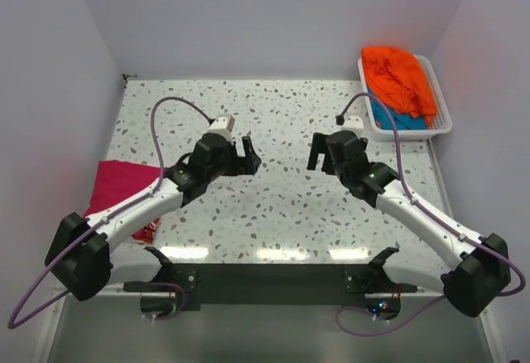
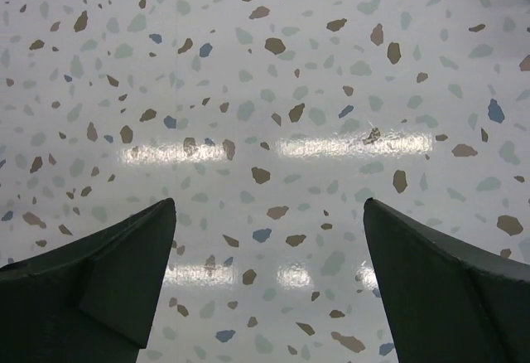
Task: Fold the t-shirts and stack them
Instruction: Grab the tshirt from the pile
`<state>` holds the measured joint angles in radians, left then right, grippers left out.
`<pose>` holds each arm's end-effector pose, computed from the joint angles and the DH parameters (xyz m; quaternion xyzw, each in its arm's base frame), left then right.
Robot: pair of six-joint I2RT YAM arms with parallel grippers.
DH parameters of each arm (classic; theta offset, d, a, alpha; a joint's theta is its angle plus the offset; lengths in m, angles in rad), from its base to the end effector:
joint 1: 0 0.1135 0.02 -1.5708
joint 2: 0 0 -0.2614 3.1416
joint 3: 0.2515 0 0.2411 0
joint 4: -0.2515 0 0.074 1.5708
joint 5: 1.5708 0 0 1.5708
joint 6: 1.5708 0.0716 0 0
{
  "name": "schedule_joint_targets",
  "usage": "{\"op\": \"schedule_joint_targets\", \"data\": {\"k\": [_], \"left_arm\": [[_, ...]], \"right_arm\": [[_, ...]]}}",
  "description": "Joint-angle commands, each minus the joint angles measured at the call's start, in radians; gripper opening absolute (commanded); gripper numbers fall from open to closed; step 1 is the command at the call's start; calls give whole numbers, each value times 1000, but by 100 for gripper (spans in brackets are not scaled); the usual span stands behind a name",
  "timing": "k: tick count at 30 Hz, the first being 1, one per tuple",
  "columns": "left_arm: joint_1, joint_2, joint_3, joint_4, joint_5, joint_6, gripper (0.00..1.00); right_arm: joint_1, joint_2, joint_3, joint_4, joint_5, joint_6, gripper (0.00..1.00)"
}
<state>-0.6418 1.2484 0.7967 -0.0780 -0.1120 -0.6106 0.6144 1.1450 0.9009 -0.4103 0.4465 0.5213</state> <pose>0.2441 -0.1724 0.2401 -0.0143 0.8665 -0.2517 0.4308 0.2328 0.1264 0.2690 0.0571 0.8782 0.0646 0.4705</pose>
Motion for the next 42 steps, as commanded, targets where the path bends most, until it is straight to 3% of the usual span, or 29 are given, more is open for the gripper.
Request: {"op": "schedule_joint_targets", "data": {"k": [1,5,9,13,18,24,28,35,39,42], "left_arm": [[1,-24,61,-3,15,41,100],[-1,-27,105,-45,32,61,100],[-1,-30,160,-103,80,52,100],[1,-24,277,-250,83,77,100],[4,-66,341,-373,2,155,100],[27,-75,372,-390,32,192,100],[54,-43,375,-387,52,216,100],[166,16,363,-381,199,247,100],[202,42,363,-370,215,253,100],[211,62,360,-359,236,252,100]], "right_arm": [[-1,-31,20,34,24,-32,99],[-1,25,62,24,-11,-56,99],[-28,191,227,16,-11,-134,99],[-314,424,464,-27,-130,-124,99],[-525,691,738,-73,-143,-22,99],[-653,840,811,28,-25,89,99],[-703,848,728,197,26,120,99],[-751,955,746,318,92,151,98],[-763,1032,811,323,110,158,95],[-762,1058,831,341,109,163,85]]}}
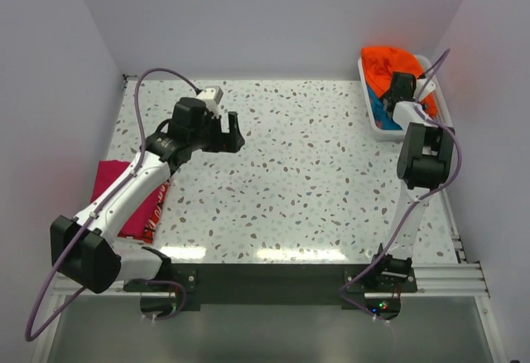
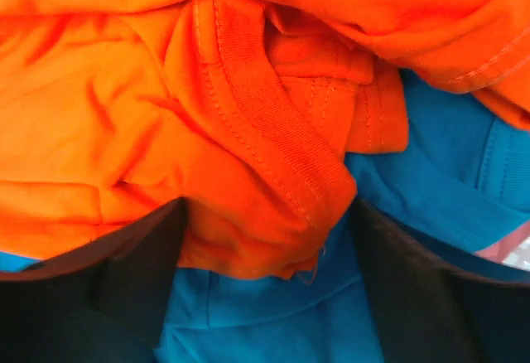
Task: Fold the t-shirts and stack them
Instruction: Grab the tshirt from the pile
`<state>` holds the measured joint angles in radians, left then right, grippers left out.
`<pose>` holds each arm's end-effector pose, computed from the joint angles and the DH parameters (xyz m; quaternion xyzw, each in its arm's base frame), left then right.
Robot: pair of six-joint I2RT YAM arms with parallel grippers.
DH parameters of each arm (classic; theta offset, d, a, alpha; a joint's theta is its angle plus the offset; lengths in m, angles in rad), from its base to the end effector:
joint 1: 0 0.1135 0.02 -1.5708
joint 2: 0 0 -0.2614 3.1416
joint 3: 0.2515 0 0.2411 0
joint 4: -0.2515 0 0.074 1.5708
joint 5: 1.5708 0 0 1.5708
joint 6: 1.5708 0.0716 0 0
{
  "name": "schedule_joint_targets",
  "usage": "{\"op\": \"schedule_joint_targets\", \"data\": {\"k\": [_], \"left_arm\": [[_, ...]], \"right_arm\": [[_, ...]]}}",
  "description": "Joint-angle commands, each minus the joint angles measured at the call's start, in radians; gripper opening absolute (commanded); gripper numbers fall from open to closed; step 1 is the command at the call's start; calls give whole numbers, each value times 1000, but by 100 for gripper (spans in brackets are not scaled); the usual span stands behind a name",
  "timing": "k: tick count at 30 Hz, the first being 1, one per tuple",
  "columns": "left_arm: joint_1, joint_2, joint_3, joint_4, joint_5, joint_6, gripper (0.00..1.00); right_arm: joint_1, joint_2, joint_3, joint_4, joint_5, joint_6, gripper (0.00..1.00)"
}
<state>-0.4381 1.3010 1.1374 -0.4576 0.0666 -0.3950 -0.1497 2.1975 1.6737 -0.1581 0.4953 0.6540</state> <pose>0.2776 -0.1353 0.3020 0.0344 0.8884 -0.2119 0.4059 0.5011 -0.1100 0.1740 0.4394 0.7643 -0.1103 0.4589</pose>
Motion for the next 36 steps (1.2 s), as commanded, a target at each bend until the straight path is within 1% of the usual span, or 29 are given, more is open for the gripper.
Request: {"op": "schedule_joint_targets", "data": {"k": [1,3,4,7,8,12,13,14,15,17,18,21,22,23,25,33,35,36], "left_arm": [[13,15,15,20,62,36,100],[22,17,9,26,68,35,100],[27,15,-2,30,70,33,100],[33,17,-7,36,75,31,100],[33,15,-5,36,78,30,100],[35,11,-8,42,81,27,100],[35,9,-8,42,84,27,100],[36,9,-8,42,88,25,100],[36,7,-10,43,91,25,100],[36,4,-13,48,99,22,100],[36,-3,-19,51,101,22,100],[38,-11,-21,51,102,22,100],[38,-11,-21,53,101,22,100],[38,-12,-21,53,101,22,100],[38,-12,-21,53,101,22,100],[39,-11,-33,57,98,27,100],[41,-12,-36,56,95,27,100],[42,-12,-39,56,95,27,100]], "right_arm": [[1,5,55,94,60,35,77],[1,-18,21,127,66,45,68],[2,-28,5,146,66,44,59],[1,-74,-37,181,69,38,42],[1,-87,-45,183,72,32,28],[2,-168,-69,198,77,0,5],[2,-182,-77,201,78,-5,4],[2,-192,-91,203,77,-23,4],[2,-202,-89,203,72,-34,15],[2,-209,-71,161,52,-60,28],[4,-211,-66,161,48,-66,39],[4,-240,-112,164,34,-79,52],[4,-252,-123,169,37,-79,59],[6,-252,-141,175,40,-82,62],[6,-245,-143,178,45,-91,65],[4,-116,-55,161,40,-106,65],[4,-101,-36,137,42,-102,60],[4,-101,-40,144,45,-96,48]]}}
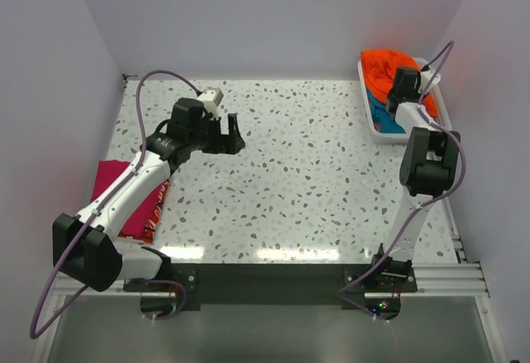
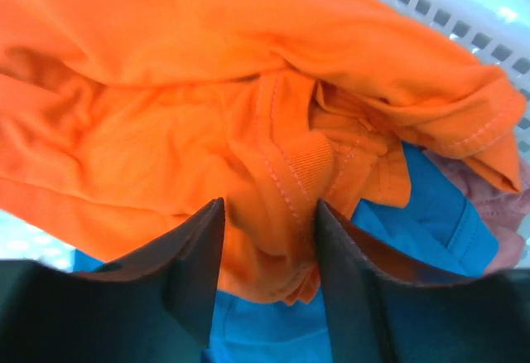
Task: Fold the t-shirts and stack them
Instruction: Grab the tshirt from the pile
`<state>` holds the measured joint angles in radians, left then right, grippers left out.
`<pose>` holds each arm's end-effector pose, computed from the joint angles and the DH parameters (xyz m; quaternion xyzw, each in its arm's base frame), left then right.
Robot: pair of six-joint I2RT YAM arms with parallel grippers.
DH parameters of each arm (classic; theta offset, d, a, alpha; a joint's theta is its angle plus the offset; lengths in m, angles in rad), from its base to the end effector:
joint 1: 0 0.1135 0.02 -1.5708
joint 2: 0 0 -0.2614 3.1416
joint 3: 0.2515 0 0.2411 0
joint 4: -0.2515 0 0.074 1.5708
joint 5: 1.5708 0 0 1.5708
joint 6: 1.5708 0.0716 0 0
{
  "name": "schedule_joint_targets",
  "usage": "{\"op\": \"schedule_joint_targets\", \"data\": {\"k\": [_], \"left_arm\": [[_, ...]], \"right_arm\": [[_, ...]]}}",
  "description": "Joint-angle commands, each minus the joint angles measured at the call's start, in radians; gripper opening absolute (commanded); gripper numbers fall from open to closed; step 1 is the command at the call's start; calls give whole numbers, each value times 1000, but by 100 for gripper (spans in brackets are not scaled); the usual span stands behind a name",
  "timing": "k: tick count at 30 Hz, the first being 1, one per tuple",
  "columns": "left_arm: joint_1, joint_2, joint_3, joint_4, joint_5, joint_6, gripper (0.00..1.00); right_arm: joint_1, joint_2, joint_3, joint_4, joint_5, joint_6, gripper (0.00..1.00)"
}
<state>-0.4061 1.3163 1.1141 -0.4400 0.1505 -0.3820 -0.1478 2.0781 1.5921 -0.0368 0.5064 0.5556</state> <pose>0.2814 -0.1327 0.2916 0.0444 0.8911 -0.2335 0.3865 0.4893 -0.1080 0.2177 0.4064 0.7437 -0.1143 0.5183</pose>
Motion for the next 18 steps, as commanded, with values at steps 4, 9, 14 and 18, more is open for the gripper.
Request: {"op": "schedule_joint_targets", "data": {"k": [4,9,14,18], "left_arm": [[13,-28,-22,40,14,14,100],[13,-41,-25,44,17,11,100],[13,-65,-40,61,40,6,100],[13,-106,-57,75,55,-3,100]], "right_arm": [[7,-19,-1,75,29,12,17],[43,-114,-78,139,66,-19,0],[128,-300,-196,225,165,-101,0],[209,-446,-273,262,239,-149,0]]}}
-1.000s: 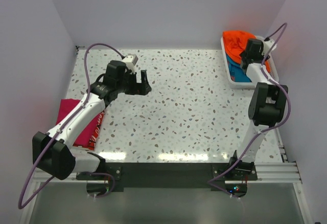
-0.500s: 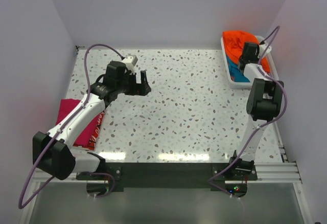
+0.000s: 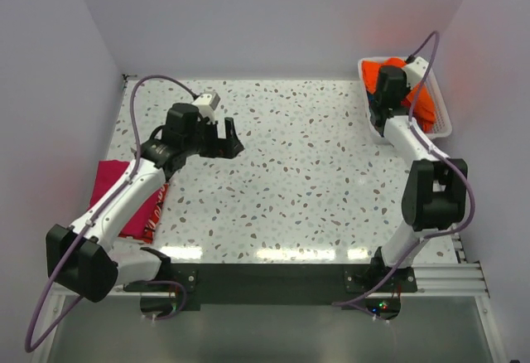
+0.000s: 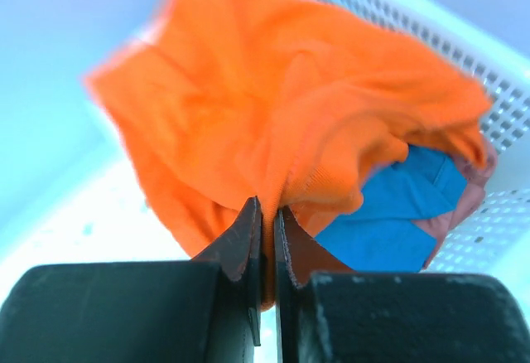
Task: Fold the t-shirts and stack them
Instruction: Grab the tshirt from the pile, then move the tshirt to the center of the board
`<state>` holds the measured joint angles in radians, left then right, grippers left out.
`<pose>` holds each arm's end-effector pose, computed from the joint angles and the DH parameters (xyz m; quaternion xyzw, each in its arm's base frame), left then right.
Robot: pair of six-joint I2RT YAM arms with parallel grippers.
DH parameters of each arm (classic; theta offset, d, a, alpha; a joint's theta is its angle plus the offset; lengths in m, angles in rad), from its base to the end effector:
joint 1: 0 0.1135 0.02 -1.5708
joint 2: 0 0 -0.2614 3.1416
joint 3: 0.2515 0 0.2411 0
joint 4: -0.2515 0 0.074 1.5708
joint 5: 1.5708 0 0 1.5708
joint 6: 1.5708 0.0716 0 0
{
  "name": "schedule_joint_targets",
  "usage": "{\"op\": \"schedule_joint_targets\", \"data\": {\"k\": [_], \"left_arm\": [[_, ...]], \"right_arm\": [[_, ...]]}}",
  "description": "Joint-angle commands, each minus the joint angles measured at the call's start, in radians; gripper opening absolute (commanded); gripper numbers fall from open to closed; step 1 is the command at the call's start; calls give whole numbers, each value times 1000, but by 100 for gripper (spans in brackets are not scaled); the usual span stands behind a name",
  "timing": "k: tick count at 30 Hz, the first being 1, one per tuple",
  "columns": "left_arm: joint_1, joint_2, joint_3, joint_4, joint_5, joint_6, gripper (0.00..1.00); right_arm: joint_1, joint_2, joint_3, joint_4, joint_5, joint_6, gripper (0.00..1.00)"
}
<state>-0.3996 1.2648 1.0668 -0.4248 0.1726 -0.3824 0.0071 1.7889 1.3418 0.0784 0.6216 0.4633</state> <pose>0.2710 -0.1278 0.2913 0.0470 0.8861 -0.2442 0.3912 0.4367 -0.0386 0.2742 0.3460 0.7258 -0.1198 0.5824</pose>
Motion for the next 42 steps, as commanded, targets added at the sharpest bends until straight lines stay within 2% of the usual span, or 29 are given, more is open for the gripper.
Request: {"op": "schedule_joint_targets", "data": {"k": [1,6,9,11,17,21,24,25,26,27,29,30,32,33,35,36,38,39,42], "left_arm": [[7,-59,-11,60,31,-6,100],[7,-113,-45,72,21,-41,100],[7,-149,-70,83,8,-79,100],[7,-179,-93,104,1,-101,100],[7,-235,-111,127,-12,-174,100],[7,-258,-114,144,-16,-211,100],[7,-255,-113,149,-36,-222,100],[7,-252,-116,150,-41,-225,100],[7,-248,-119,150,-45,-227,100],[7,-245,-123,155,-51,-233,100],[7,-234,-145,161,-54,-240,100],[7,-229,-157,167,-56,-249,100],[7,-214,-191,176,-58,-263,100],[7,-209,-203,175,-53,-268,100],[7,-211,-260,184,-50,-274,99],[5,-217,-287,204,-38,-276,98],[5,-245,-375,219,-30,-279,94],[2,-257,-405,253,-10,-273,92],[-56,-301,-519,325,-40,-265,86]], "right_arm": [[71,-186,-51,152,130,-63,0],[232,-389,-89,141,167,-132,0],[330,-457,-5,45,107,-183,0],[384,-471,110,-62,-18,-172,0],[601,-499,370,-258,-154,-160,0],[636,-490,447,-337,-227,-104,0],[637,-439,477,-425,-198,-88,7],[636,-431,444,-427,-182,-92,12],[633,-416,418,-416,-166,-92,29],[625,-404,372,-414,-146,-91,38],[568,-364,344,-439,-158,-58,46],[532,-312,321,-448,-187,-42,53],[406,-252,316,-510,-310,40,55],[372,-190,315,-535,-347,58,60],[326,-160,303,-604,-423,74,63],[327,-178,236,-595,-421,66,66],[349,-241,112,-530,-419,66,68],[358,-317,-33,-501,-410,74,68],[413,-417,-288,-414,-356,107,68]]}}
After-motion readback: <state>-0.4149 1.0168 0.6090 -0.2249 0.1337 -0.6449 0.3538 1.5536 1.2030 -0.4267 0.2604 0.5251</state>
